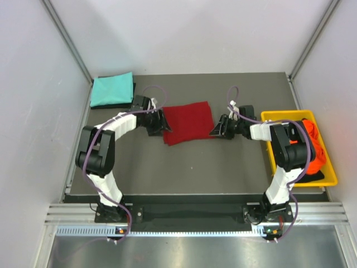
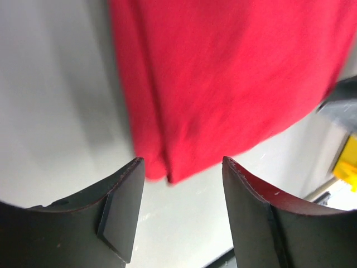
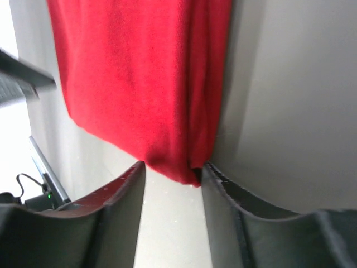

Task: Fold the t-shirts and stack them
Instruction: Neatly place the folded tshirt to the corner

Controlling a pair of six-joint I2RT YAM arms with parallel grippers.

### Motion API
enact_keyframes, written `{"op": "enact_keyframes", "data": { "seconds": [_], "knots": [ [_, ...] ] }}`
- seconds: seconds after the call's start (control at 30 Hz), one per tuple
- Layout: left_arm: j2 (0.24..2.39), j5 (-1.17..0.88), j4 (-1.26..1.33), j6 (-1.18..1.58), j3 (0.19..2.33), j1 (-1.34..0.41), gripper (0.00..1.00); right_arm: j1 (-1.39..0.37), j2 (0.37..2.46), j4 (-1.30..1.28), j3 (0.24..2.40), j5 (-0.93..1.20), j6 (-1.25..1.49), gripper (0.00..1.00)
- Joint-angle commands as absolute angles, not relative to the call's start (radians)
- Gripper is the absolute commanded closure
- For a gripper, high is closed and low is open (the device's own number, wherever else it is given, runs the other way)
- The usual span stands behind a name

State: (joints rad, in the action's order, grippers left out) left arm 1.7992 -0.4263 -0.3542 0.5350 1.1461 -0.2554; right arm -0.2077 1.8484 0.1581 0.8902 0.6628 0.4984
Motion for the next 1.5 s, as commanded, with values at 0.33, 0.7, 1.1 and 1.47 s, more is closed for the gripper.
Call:
{"op": "enact_keyframes", "data": {
  "seconds": [0.33, 0.7, 1.1, 1.47],
  "knots": [
    [2.042, -0.408, -0.31, 0.483, 1.388, -0.221, 0.37, -0.225, 1.677, 0.043, 0.853, 0.612, 0.463, 0.43],
    [2.132, -0.459, -0.203, 0.523, 1.402, -0.227, 0.41, -0.225, 1.592, 0.037, 0.836, 0.612, 0.463, 0.43],
    [2.218, -0.393, -0.261, 0.557, 1.532, -0.271, 0.9, -0.225, 1.565, 0.041, 0.815, 0.623, 0.462, 0.43],
    [2.12, -0.149, -0.653, 0.382, 1.811, -0.301, 1.0, -0.225, 1.513, 0.041, 0.784, 0.62, 0.471, 0.43]
  ]
}}
